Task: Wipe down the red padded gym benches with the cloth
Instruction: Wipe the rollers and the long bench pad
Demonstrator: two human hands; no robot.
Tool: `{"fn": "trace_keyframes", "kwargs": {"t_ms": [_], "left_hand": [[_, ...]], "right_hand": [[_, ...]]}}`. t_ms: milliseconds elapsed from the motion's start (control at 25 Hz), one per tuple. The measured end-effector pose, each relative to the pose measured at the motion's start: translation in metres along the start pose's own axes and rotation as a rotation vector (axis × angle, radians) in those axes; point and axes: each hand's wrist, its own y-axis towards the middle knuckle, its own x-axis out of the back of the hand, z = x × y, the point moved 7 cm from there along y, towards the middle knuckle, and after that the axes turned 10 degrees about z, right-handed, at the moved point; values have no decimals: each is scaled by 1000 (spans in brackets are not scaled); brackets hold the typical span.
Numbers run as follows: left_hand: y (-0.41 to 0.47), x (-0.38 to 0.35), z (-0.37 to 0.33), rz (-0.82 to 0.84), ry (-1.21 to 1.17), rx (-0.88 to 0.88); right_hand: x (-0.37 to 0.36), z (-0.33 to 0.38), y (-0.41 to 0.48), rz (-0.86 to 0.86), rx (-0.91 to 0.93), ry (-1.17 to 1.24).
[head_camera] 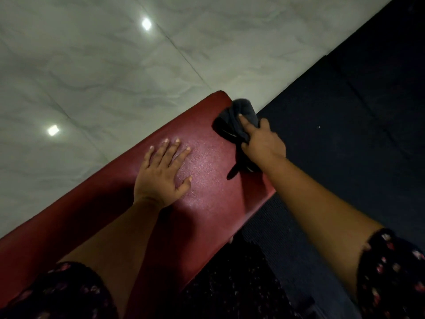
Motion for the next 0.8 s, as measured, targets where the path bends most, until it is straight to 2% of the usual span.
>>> {"fn": "trace_keyframes", "kwargs": {"t_ms": [200, 400, 600, 800], "left_hand": [[-1, 0, 1, 17, -7, 18], [-1, 3, 0, 25, 0, 19], [0, 1, 0, 66, 6, 34], [-1, 1, -1, 90, 21, 49]], "right_hand": [[-61, -61, -89, 7, -47, -1], [-93, -118, -135, 43, -226, 8], [-49, -114, -81, -57, -249, -66], [9, -48, -7, -114, -84, -202]]}}
